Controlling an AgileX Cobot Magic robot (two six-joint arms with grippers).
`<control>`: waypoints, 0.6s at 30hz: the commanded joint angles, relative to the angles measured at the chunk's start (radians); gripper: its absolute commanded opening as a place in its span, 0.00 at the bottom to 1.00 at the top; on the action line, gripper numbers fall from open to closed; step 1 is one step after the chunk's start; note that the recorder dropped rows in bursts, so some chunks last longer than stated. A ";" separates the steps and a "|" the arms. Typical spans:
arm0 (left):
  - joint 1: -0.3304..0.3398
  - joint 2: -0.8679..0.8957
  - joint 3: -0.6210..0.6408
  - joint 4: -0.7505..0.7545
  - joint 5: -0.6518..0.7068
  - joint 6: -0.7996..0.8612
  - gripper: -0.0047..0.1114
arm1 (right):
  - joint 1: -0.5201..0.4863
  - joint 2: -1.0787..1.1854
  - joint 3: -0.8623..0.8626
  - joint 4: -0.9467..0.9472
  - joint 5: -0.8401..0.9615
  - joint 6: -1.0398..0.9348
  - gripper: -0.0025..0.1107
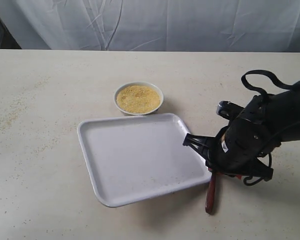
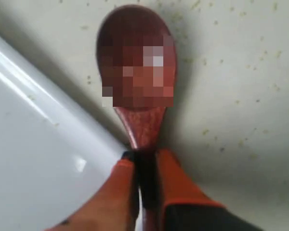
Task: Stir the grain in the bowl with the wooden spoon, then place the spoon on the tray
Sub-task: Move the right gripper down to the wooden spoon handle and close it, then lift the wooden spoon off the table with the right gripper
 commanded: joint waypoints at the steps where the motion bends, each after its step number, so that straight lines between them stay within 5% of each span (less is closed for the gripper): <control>1: -0.005 -0.005 0.004 0.006 -0.007 0.000 0.04 | -0.003 0.022 0.013 -0.025 0.053 0.015 0.07; 18: -0.005 -0.005 0.004 0.006 -0.007 0.000 0.04 | -0.003 0.022 -0.001 -0.043 0.082 0.015 0.08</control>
